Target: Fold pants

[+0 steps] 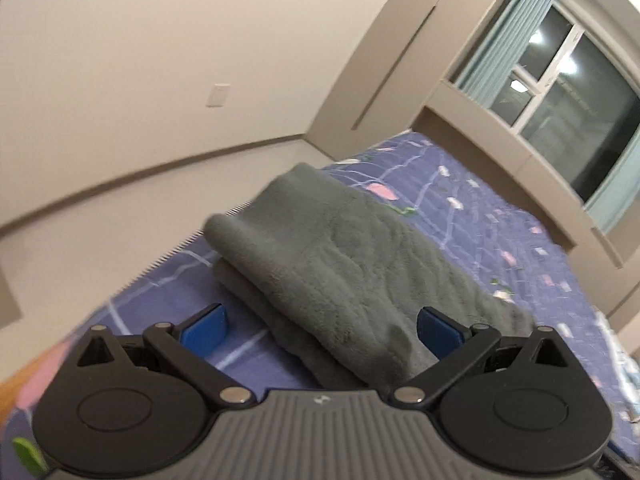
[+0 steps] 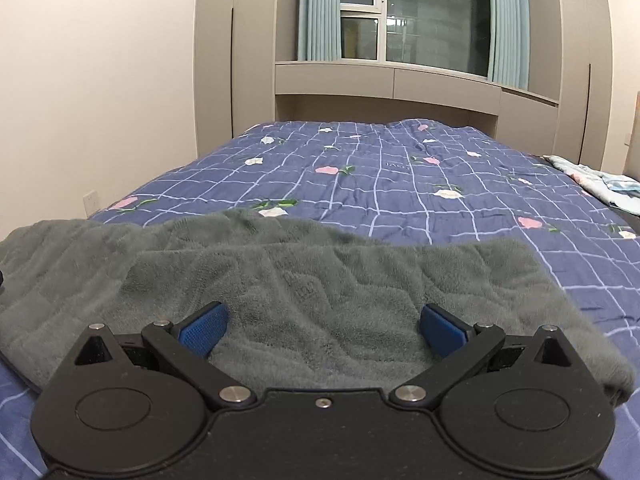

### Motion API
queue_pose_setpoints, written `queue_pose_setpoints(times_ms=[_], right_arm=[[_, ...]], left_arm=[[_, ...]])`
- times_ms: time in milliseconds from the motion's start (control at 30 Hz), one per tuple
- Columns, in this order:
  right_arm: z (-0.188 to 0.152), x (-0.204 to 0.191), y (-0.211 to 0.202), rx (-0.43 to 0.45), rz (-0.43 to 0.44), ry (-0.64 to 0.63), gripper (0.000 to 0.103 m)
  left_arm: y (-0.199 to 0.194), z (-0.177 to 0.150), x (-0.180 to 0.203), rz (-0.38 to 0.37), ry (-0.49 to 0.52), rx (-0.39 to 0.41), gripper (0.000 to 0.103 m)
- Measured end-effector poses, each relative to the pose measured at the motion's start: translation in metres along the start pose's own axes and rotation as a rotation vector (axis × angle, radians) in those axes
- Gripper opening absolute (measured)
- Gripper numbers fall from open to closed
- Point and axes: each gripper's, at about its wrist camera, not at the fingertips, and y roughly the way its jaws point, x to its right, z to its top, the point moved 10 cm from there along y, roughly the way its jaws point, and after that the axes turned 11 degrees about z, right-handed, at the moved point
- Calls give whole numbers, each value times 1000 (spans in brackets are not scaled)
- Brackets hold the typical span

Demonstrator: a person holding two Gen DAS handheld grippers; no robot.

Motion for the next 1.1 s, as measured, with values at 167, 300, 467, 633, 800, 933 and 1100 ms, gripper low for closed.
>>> queue_pose_setpoints(times_ms=[167, 300, 467, 633, 800, 933, 1100], right_arm=[[-4, -3, 1, 6, -6, -13, 103], [-5, -4, 1, 5, -19, -27, 103], [-6, -7, 3, 4, -34, -46, 103], [-6, -7, 3, 5, -34, -47, 103], [-6, -6, 3, 5, -34, -47, 103], [-7, -6, 4, 5, -32, -44, 103], [-7, -6, 4, 5, -28, -39, 103]], left_arm=[[-2, 1, -2, -150, -128, -30, 102], [6, 4, -12, -223, -230, -61, 101], [16, 7, -31, -189, -322, -54, 74], [24, 4, -39, -135, -352, -43, 49], [23, 3, -44, -113, -367, -45, 36], [20, 7, -43, -85, -394, -66, 26], [9, 20, -27, -55, -339, -27, 21]])
